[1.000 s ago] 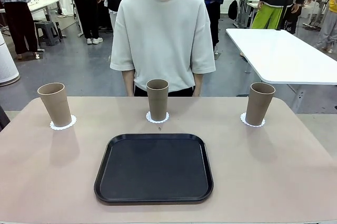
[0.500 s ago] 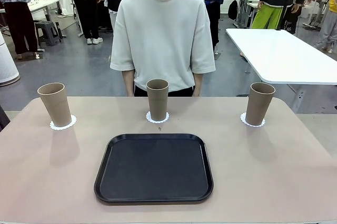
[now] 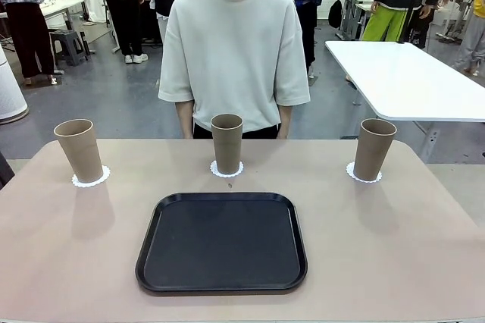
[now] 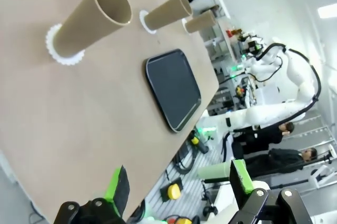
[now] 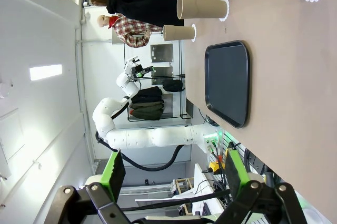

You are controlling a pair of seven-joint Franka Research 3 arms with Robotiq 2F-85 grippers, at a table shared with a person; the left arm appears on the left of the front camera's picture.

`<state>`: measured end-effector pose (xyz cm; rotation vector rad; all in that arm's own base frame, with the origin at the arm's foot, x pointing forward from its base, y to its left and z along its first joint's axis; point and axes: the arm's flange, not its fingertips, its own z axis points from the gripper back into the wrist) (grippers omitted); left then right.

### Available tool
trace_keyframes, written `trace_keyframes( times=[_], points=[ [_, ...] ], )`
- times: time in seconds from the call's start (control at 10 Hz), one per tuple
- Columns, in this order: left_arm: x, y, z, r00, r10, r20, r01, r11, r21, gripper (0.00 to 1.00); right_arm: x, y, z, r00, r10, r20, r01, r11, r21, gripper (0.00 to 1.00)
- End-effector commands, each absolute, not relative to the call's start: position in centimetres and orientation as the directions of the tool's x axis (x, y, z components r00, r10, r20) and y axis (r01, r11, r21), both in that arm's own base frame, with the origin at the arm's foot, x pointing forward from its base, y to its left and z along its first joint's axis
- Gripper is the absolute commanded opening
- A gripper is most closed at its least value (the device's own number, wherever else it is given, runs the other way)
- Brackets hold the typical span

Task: Place coasters on the table and set cups on them.
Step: Take one Reusable plastic cup from the Flat Tray and place it on a coaster set by the human.

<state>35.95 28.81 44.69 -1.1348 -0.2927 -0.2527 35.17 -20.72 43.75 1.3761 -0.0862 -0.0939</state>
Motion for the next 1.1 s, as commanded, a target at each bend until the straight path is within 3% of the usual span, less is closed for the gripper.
trace_keyframes(
  times=[0.0,1.0],
  points=[
    [35.72,29.25,44.89,0.934,0.001,0.357,0.328,0.392,-0.859,1.00,35.04,-20.66,43.74,0.993,-0.113,0.020,0.001,0.184,0.983,1.00],
    [35.72,29.25,44.89,0.934,0.001,0.357,0.328,0.392,-0.859,1.00,35.04,-20.66,43.74,0.993,-0.113,0.020,0.001,0.184,0.983,1.00]
  ],
)
